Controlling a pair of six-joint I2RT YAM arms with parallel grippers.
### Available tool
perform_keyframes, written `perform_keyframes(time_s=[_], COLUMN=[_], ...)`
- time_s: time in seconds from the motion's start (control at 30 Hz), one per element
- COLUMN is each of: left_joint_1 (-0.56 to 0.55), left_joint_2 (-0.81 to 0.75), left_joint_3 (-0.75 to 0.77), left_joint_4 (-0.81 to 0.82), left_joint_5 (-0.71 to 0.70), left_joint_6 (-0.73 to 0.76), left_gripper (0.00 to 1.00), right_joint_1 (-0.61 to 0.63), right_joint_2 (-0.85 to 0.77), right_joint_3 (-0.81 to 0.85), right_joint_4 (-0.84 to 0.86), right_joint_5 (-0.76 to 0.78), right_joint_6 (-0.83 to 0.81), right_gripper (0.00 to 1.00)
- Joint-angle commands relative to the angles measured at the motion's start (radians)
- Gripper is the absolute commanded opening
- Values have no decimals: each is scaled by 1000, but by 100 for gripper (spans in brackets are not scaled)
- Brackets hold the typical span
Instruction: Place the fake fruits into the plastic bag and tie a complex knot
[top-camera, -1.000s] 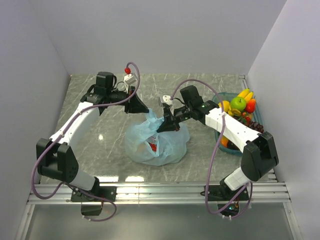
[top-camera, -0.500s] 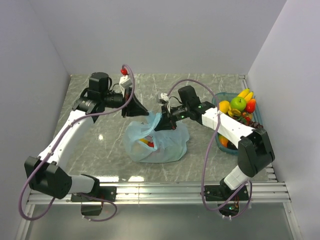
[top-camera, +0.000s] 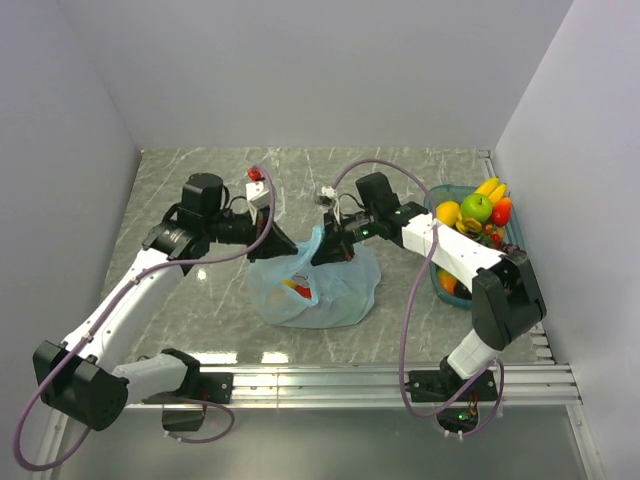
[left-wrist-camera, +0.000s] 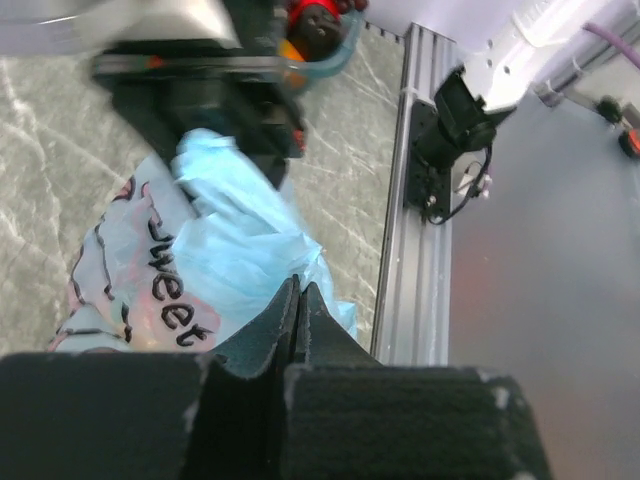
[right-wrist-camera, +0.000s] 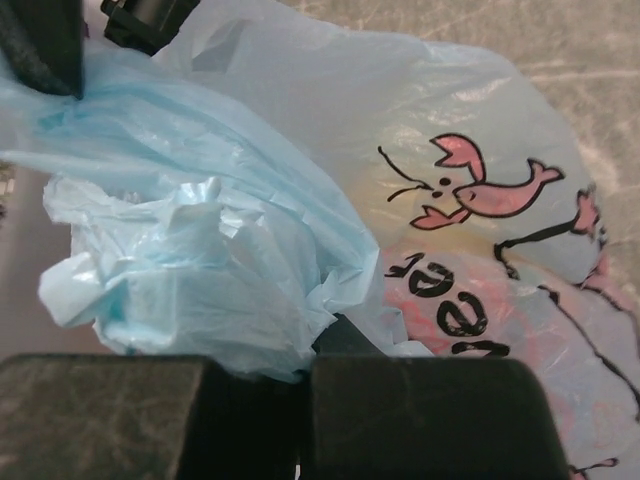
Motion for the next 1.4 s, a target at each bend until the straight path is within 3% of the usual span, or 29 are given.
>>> perform_keyframes(time_s=[0.0,0.23,0.4,0.57,0.7,0.73,0.83,1.03,1.1,1.2,1.23,1.33,1.37], left_joint_1=[-65,-252,-324,-334,-317,-312,-309,-309,-311,-311,-309,-311,-314], left_joint_2=[-4,9,45,108,87,78,59,121,128,124,121,113,111], left_joint_3=[28,12,-72,-110,-98,-96,-90,-44,-44,-43,-40,-32,-40], left_joint_4=[-14,-185,-85,5,36,31,-14,-110,-102,-111,-123,-160,-162], left_joint_5=[8,-286,-549,-721,-681,-616,-516,-439,-436,-419,-405,-348,-337], left_joint_6=[105,245,224,207,221,228,276,273,253,250,251,224,213], left_gripper=[0,1,0,0,0,0,0,0,0,0,0,0,0], right_joint_1=[-7,-7,-10,-16,-16,-18,-16,10,28,34,35,33,31], right_joint_2=[14,40,5,-15,-28,-46,-78,-26,-25,-16,-6,4,3], right_joint_3=[65,79,38,44,58,49,15,59,50,44,49,69,66], right_joint_4=[-54,-54,-23,-170,-351,-353,-274,-140,-82,-56,-68,-100,-96], right_joint_5=[-30,-32,-55,-58,-26,-15,5,31,62,115,128,180,178], right_joint_6=[57,201,247,91,-160,-200,-172,-46,-15,11,0,3,14], right_gripper=[0,0,0,1,40,63,75,76,74,39,21,0,0])
